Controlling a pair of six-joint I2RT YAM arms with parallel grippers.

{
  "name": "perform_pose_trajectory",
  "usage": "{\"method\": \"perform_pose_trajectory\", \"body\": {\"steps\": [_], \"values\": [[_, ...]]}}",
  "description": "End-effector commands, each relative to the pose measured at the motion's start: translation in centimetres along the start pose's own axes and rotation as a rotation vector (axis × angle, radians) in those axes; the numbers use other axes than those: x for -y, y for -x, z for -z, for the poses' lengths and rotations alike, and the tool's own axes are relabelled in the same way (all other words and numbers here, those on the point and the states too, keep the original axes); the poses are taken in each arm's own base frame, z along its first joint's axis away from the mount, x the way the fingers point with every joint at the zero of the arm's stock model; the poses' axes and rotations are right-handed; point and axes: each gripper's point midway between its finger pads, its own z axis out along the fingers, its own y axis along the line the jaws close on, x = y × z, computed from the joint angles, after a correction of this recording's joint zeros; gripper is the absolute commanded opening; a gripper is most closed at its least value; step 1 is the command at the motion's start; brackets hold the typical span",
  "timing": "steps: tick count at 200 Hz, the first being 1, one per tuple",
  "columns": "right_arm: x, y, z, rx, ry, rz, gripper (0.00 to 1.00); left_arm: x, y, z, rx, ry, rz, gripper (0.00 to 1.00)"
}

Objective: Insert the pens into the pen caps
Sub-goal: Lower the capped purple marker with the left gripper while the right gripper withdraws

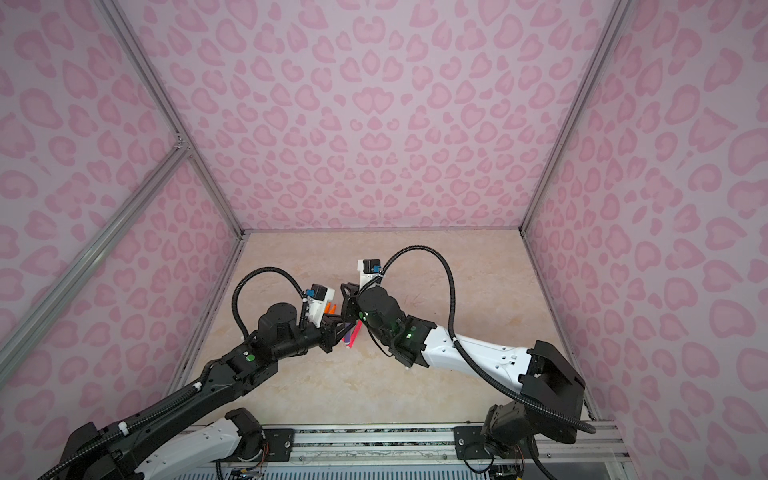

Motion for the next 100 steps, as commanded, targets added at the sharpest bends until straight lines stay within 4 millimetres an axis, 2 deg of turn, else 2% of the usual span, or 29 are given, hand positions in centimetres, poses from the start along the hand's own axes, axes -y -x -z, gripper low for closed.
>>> {"method": "perform_pose_trajectory", "body": {"steps": [1, 32, 71, 100], "values": [[0.7, -2.8, 0.0, -0.073, -0.011, 0.027, 0.00, 0.6, 2.8, 0.3, 0.101, -0.014, -0.004, 0.04], [1.6, -4.6, 0.6, -0.098, -0.029, 0.020, 0.00, -0.2, 3.0, 0.3, 0.108, 0.009, 0.018, 0.04], [1.0, -7.1, 1.4, -0.097, -0.026, 0.032, 0.00, -1.3, 2.8, 0.2, 0.106, 0.039, 0.038, 0.04], [1.8, -8.7, 2.1, -0.093, -0.043, -0.001, 0.00, -1.8, 2.7, 0.3, 0.104, 0.044, 0.060, 0.04]]}}
